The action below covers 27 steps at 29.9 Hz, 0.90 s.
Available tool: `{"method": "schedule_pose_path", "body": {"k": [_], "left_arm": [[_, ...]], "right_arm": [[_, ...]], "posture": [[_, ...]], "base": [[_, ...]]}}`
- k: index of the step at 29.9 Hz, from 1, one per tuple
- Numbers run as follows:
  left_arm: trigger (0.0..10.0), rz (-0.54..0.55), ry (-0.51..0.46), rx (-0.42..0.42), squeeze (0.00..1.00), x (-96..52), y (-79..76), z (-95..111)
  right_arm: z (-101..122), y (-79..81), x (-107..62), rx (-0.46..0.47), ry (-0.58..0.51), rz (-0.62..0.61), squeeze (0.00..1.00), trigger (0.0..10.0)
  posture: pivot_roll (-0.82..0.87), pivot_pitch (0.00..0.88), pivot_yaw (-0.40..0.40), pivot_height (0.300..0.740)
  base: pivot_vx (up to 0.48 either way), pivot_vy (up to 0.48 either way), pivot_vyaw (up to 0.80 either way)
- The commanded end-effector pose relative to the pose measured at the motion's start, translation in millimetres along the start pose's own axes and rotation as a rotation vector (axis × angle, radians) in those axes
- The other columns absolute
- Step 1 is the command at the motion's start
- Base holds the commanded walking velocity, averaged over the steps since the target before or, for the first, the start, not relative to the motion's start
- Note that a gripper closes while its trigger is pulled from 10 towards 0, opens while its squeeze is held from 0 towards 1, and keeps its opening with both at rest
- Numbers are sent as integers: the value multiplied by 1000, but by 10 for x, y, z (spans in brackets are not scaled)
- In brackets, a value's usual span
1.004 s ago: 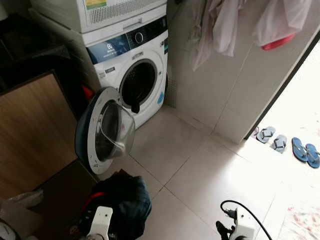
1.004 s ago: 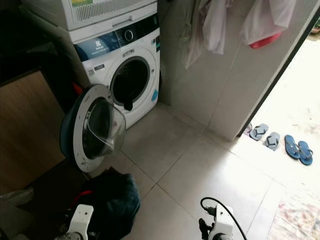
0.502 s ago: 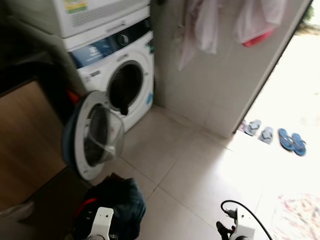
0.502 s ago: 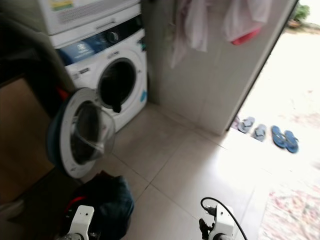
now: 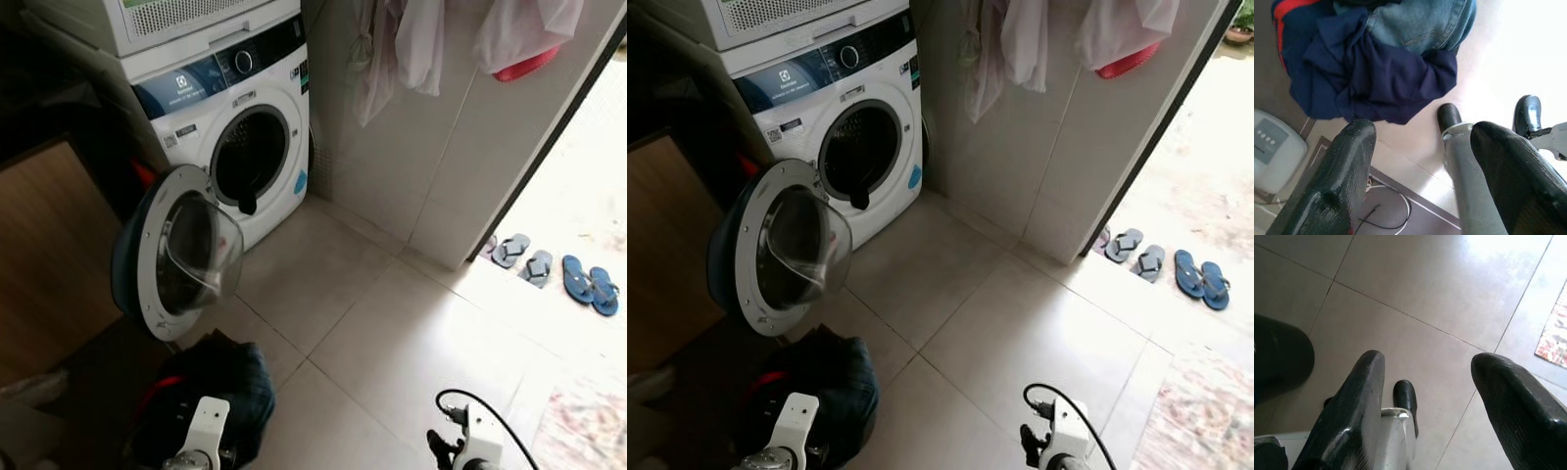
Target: Clothes washing
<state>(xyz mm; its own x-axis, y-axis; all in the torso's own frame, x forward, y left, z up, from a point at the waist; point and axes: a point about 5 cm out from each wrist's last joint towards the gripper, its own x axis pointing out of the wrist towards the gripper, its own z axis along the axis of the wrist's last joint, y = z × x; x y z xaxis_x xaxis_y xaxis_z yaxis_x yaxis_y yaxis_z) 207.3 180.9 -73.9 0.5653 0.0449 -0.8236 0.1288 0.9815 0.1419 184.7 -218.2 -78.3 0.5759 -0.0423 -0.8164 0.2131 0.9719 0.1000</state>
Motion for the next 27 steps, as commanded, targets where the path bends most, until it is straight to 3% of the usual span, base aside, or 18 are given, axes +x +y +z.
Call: {"method": "schedule_pose_path", "body": {"k": [1,14,27], "left_arm": [[10000,8,40,-7,0,-13,16,-118],[10000,7,38,-9,0,-16,15,-134],[10000,8,35,-15,0,-15,7,-128]], "right_arm": [[-42,2,-5,-20,12,-3,0,10000],[-76,16,-8,3,19,11,0,10000],[-68,14,-8,37,6,13,0,10000]], "posture": [[48,85,5,740],[36,45,10,740],[48,51,3,740]], "base": [[0,0,800],[0,0,800],[0,0,0]]}}
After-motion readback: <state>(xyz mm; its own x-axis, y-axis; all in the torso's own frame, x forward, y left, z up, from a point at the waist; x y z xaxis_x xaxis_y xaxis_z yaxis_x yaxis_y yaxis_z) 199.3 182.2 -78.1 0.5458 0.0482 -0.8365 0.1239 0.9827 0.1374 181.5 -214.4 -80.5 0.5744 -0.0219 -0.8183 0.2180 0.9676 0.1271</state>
